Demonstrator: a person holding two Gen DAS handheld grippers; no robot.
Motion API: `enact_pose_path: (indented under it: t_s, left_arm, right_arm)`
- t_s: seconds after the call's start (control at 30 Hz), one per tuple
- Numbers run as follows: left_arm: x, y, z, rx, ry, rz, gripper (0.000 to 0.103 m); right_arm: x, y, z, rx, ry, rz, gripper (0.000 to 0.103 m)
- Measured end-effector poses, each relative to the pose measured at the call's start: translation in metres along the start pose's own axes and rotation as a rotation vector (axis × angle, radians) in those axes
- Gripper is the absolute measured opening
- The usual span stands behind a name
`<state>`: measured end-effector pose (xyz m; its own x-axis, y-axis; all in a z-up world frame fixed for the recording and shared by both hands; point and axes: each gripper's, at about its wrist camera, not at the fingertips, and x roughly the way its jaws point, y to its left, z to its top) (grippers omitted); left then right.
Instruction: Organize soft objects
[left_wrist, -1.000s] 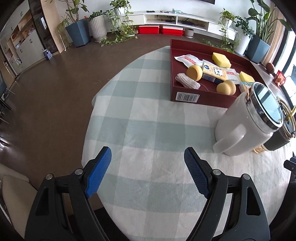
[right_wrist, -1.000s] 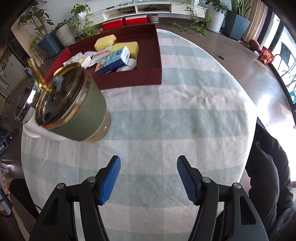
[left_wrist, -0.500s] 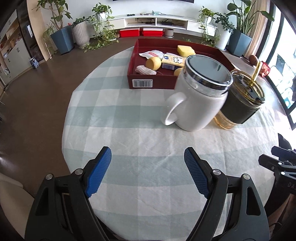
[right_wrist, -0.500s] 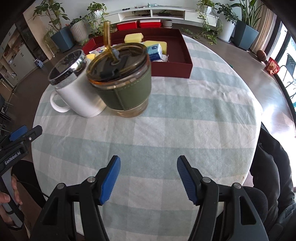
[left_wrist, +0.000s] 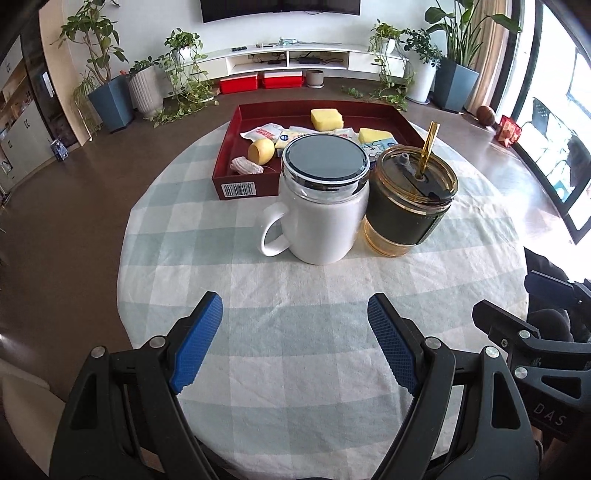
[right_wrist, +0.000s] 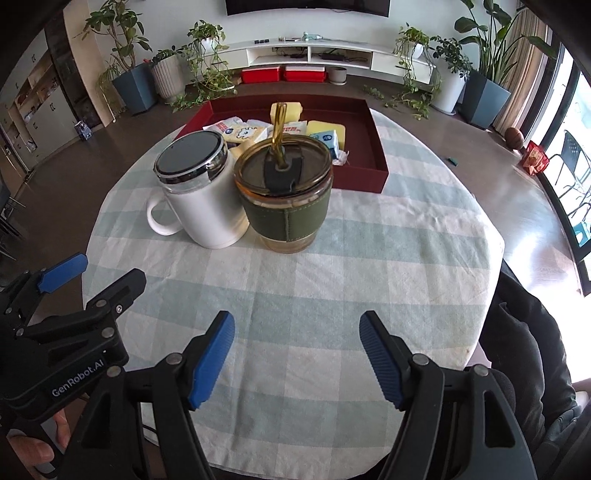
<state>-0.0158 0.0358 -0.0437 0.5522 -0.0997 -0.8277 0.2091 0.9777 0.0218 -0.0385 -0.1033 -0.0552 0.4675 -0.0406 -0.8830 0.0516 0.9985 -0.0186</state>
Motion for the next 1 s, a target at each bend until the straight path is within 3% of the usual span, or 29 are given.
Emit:
enact_pose_path:
  t_s: [0.27,0.43,0.67,1.0]
  left_arm:
    - [-0.014,-0.003,0.005,0.015,-0.027,0.029,0.081]
    - [-0.022,-0.003,0.006,0.004,-0.047,0.036,0.081]
    - [-0.031,-0.007,0.007,0.014,-0.055,0.025,0.081]
    - [-0.038,-0.013,0.009,0.028,-0.101,0.162,0.081]
  right_arm:
    - [-0.014,0.002,0.0,-0.015,-0.045,-0.051,0.08]
    - [-0.02,-0.003,0.002,0.022,-0.058,0.001,0.08]
    - [-0.031,-0.003,0.001,0.025,-0.078,-0.003,0.08]
    - [-0.039,-0.006,0.002,0.034,-0.11,-0.017,0.08]
